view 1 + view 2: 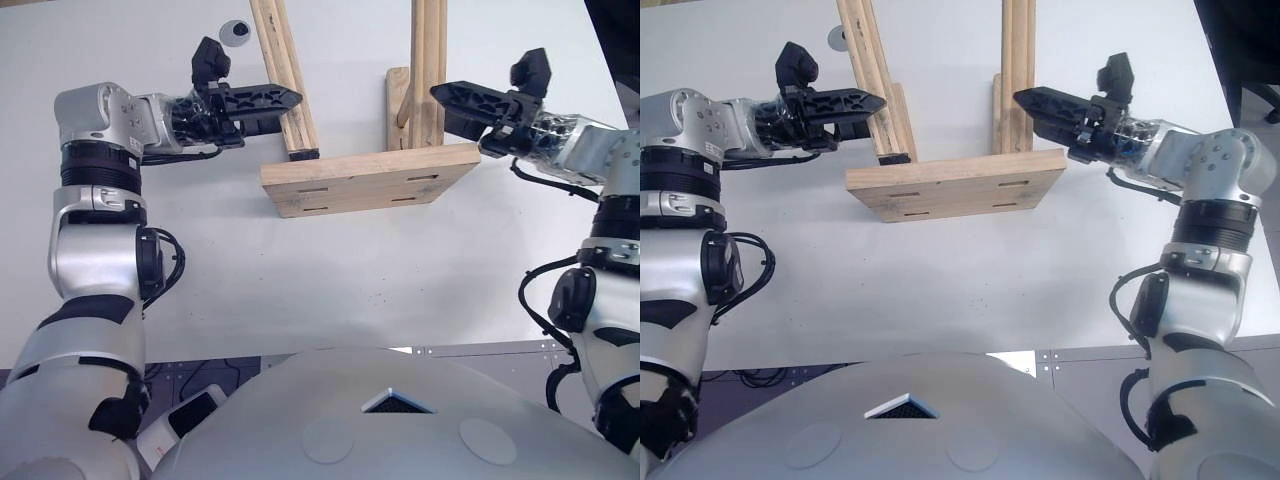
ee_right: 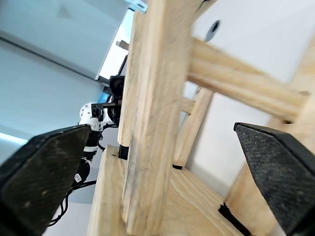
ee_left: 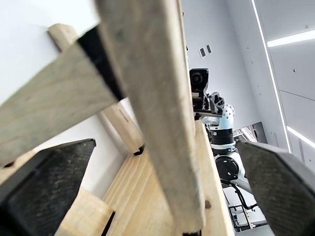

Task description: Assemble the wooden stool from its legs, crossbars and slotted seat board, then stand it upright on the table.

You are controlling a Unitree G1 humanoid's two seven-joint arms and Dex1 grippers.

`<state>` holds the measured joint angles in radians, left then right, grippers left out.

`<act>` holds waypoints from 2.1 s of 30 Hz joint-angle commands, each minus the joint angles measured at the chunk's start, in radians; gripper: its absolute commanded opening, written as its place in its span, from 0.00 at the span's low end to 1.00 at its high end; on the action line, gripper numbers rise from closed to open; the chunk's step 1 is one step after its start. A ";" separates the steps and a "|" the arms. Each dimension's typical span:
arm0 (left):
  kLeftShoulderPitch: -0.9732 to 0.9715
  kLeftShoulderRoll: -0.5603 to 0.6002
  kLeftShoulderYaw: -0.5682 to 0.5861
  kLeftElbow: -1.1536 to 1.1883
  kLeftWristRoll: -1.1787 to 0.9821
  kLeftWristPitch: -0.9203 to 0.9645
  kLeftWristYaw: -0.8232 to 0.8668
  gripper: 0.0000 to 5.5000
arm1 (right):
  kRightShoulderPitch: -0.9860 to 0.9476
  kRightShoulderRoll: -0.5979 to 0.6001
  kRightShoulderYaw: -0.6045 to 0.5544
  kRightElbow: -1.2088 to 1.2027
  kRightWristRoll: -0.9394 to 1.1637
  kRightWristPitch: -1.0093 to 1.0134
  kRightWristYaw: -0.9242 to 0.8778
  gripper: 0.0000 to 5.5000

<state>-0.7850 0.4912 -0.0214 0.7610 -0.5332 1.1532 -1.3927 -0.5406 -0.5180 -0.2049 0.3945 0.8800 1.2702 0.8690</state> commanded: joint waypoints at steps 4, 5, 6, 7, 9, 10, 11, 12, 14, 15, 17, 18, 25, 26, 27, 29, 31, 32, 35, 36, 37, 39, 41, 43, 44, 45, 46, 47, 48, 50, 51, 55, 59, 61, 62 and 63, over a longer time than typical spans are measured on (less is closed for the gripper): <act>-0.011 -0.011 -0.008 -0.016 0.000 0.007 0.014 0.90 | -0.025 0.019 0.014 -0.004 -0.022 0.005 -0.003 0.87; -0.012 -0.012 -0.010 -0.016 0.001 0.007 0.013 0.86 | -0.025 0.020 0.013 -0.003 -0.023 0.006 -0.004 0.83; -0.012 -0.012 -0.011 -0.017 0.002 0.008 0.013 0.83 | -0.025 0.020 0.012 -0.003 -0.023 0.006 -0.004 0.80; -0.012 -0.013 -0.013 -0.017 0.003 0.008 0.011 0.80 | -0.025 0.020 0.011 -0.003 -0.023 0.007 -0.005 0.77; -0.008 -0.011 -0.018 -0.020 0.004 0.007 0.008 0.75 | -0.025 0.020 0.010 -0.003 -0.023 0.008 -0.005 0.71; -0.006 -0.010 -0.021 -0.020 0.005 0.007 0.007 0.75 | -0.025 0.021 0.010 -0.003 -0.022 0.008 -0.005 0.70; -0.005 -0.008 -0.023 -0.021 0.005 0.007 0.006 0.73 | -0.024 0.021 0.010 -0.003 -0.022 0.009 -0.004 0.68; -0.004 -0.008 -0.024 -0.020 0.005 0.007 0.006 0.70 | -0.024 0.022 0.011 -0.003 -0.022 0.009 -0.005 0.65; -0.005 -0.006 -0.026 -0.019 0.007 0.006 0.006 0.64 | -0.022 0.024 0.010 -0.006 -0.022 0.009 -0.007 0.58; -0.006 -0.006 -0.026 -0.018 0.007 0.005 0.007 0.60 | -0.021 0.026 0.011 -0.005 -0.023 0.007 -0.008 0.54; -0.005 -0.006 -0.028 -0.018 0.008 0.005 0.005 0.55 | -0.018 0.029 0.012 -0.004 -0.025 0.004 -0.010 0.49; -0.005 -0.005 -0.030 -0.020 0.007 0.005 0.002 0.52 | -0.016 0.030 0.012 -0.004 -0.026 0.002 -0.010 0.46; 0.033 0.010 -0.059 -0.069 -0.005 0.038 -0.028 0.33 | -0.009 0.042 0.012 -0.001 -0.037 -0.013 -0.021 0.27; 0.045 0.013 -0.066 -0.083 -0.008 0.045 -0.032 0.31 | -0.003 0.045 0.013 -0.005 -0.042 -0.018 -0.023 0.25; 0.054 0.016 -0.071 -0.095 -0.010 0.051 -0.035 0.27 | 0.002 0.046 0.015 -0.007 -0.046 -0.023 -0.024 0.25; 0.072 0.025 -0.078 -0.123 -0.019 0.065 -0.039 0.24 | 0.013 0.047 0.016 -0.013 -0.048 -0.026 -0.028 0.25; 0.086 0.033 -0.082 -0.144 -0.027 0.075 -0.038 0.22 | 0.019 0.047 0.016 -0.017 -0.048 -0.026 -0.030 0.25; 0.091 0.037 -0.084 -0.148 -0.031 0.077 -0.037 0.22 | 0.021 0.046 0.016 -0.018 -0.048 -0.027 -0.030 0.25; 0.110 0.050 -0.090 -0.174 -0.043 0.092 -0.036 0.21 | 0.024 0.042 0.014 -0.017 -0.048 -0.029 -0.033 0.25; 0.119 0.055 -0.095 -0.189 -0.049 0.099 -0.036 0.21 | 0.024 0.040 0.014 -0.014 -0.050 -0.032 -0.035 0.25; 0.127 0.059 -0.099 -0.202 -0.054 0.105 -0.037 0.21 | 0.024 0.040 0.014 -0.010 -0.052 -0.035 -0.037 0.25; 0.145 0.069 -0.114 -0.233 -0.064 0.116 -0.042 0.20 | 0.027 0.040 0.013 -0.005 -0.058 -0.043 -0.043 0.25; 0.162 0.083 -0.130 -0.266 -0.077 0.125 -0.047 0.20 | 0.026 0.044 0.010 0.007 -0.065 -0.053 -0.052 0.25; 0.168 0.094 -0.142 -0.282 -0.086 0.130 -0.050 0.20 | 0.030 0.046 0.002 0.003 -0.063 -0.053 -0.061 0.25; 0.168 0.098 -0.145 -0.285 -0.089 0.130 -0.048 0.20 | 0.032 0.047 0.000 0.000 -0.061 -0.051 -0.062 0.24; 0.168 0.101 -0.148 -0.284 -0.092 0.127 -0.047 0.20 | 0.033 0.047 -0.002 -0.003 -0.060 -0.049 -0.063 0.24; 0.167 0.103 -0.150 -0.282 -0.093 0.124 -0.045 0.20 | 0.034 0.046 -0.003 -0.005 -0.059 -0.048 -0.061 0.24; 0.168 0.106 -0.151 -0.285 -0.095 0.117 -0.045 0.20 | 0.036 0.045 -0.004 -0.012 -0.057 -0.046 -0.057 0.24; 0.166 0.105 -0.147 -0.288 -0.103 0.119 -0.044 0.20 | 0.040 0.044 -0.003 -0.022 -0.054 -0.045 -0.051 0.24; 0.149 0.103 -0.132 -0.283 -0.115 0.108 -0.045 0.29 | 0.049 0.037 -0.005 -0.052 -0.043 -0.028 -0.037 0.34; 0.138 0.105 -0.126 -0.275 -0.119 0.105 -0.048 0.31 | 0.050 0.034 -0.007 -0.058 -0.040 -0.023 -0.036 0.36; 0.085 0.116 -0.098 -0.217 -0.129 0.108 -0.059 0.40 | 0.048 0.020 -0.033 -0.062 -0.029 -0.009 -0.037 0.47; 0.051 0.138 -0.091 -0.163 -0.124 0.101 -0.087 0.52 | 0.062 -0.007 -0.068 -0.080 -0.012 0.015 -0.034 0.60; 0.057 0.159 -0.104 -0.145 -0.110 0.083 -0.111 0.58 | 0.072 -0.024 -0.089 -0.081 -0.012 0.019 -0.033 0.67; 0.065 0.171 -0.110 -0.139 -0.104 0.074 -0.123 0.60 | 0.074 -0.031 -0.101 -0.079 -0.013 0.019 -0.034 0.69; 0.071 0.179 -0.115 -0.135 -0.100 0.068 -0.132 0.64 | 0.074 -0.035 -0.107 -0.077 -0.013 0.019 -0.035 0.73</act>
<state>-0.7102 0.6401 -0.1241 0.6162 -0.6525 1.2368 -1.5078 -0.4740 -0.5309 -0.2951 0.3291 0.8647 1.2805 0.8452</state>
